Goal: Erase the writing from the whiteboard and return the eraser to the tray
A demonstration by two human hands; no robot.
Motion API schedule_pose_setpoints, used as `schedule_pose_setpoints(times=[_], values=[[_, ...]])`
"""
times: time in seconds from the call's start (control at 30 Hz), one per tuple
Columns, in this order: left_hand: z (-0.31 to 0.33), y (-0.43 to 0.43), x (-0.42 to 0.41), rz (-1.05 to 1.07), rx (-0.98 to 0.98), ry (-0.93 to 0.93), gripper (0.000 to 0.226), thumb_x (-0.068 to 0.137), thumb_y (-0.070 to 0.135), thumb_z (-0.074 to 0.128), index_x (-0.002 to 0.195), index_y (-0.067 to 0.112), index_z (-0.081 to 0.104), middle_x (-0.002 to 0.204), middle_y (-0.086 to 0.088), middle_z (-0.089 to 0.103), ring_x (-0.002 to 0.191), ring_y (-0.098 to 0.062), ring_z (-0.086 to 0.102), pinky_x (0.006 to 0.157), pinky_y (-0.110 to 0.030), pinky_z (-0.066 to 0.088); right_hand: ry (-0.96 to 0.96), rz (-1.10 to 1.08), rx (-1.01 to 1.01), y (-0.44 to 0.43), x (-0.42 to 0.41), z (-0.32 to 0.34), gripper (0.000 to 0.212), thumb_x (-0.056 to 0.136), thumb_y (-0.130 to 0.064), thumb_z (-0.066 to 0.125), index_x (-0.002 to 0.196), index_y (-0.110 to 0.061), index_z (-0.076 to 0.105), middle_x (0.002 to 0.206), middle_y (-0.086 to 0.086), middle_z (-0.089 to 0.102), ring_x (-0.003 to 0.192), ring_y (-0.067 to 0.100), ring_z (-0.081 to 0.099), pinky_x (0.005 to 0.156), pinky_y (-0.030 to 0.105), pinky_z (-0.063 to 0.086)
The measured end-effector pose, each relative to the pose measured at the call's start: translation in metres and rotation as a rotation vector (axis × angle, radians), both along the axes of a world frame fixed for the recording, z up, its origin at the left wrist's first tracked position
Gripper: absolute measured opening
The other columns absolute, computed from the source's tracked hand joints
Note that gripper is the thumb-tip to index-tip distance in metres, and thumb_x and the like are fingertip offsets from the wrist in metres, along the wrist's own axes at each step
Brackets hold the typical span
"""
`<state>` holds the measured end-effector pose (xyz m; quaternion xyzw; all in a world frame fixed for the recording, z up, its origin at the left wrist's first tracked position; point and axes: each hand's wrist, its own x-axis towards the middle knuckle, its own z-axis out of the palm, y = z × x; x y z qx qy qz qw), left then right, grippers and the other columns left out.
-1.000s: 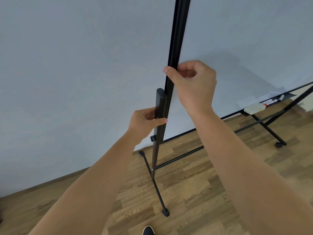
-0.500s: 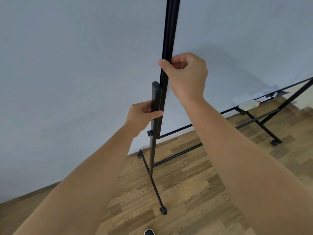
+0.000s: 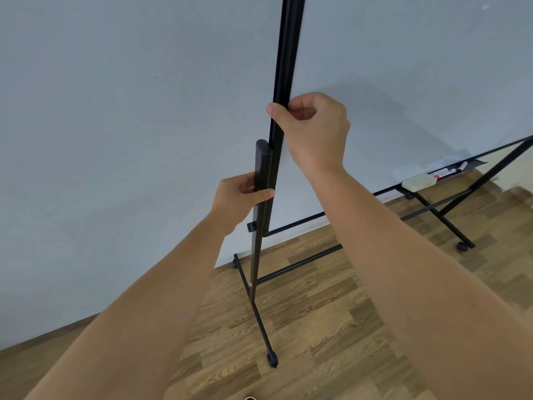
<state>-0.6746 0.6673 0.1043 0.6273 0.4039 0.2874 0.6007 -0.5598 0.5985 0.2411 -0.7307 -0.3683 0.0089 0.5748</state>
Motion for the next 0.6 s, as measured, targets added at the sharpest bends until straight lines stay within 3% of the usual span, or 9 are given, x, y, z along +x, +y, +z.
schedule_pose_setpoints(times=[0.23,0.43,0.6], values=[[0.000,-0.017,0.004,0.122,0.025,0.000,0.040,0.080,0.019,0.084,0.116,0.030,0.073,0.092,0.023,0.077,0.082,0.006,0.072,0.081,-0.023,0.059,-0.006,0.080,-0.044,-0.025,0.006,-0.003,0.022,0.078,-0.038,0.080,0.088,-0.020,0.073,0.076,-0.016,0.067,0.075,-0.002,0.065,0.075,0.019,0.052],[0.013,-0.047,0.010,0.314,0.083,0.063,0.048,0.082,0.031,0.081,0.127,0.026,0.065,0.096,0.027,0.066,0.076,0.011,0.064,0.054,-0.003,0.042,0.013,0.142,-0.076,-0.061,0.035,-0.003,0.026,0.078,-0.040,0.080,0.094,-0.021,0.072,0.080,-0.015,0.068,0.077,-0.002,0.065,0.074,0.019,0.053],[0.023,-0.086,0.023,0.476,0.092,0.082,0.052,0.082,0.037,0.079,0.129,0.025,0.060,0.107,0.018,0.062,0.084,0.008,0.059,0.056,-0.010,0.040,0.048,0.224,-0.079,-0.094,0.067,-0.005,0.022,0.076,-0.040,0.080,0.090,-0.026,0.070,0.079,-0.016,0.068,0.076,-0.006,0.064,0.069,0.014,0.049]])
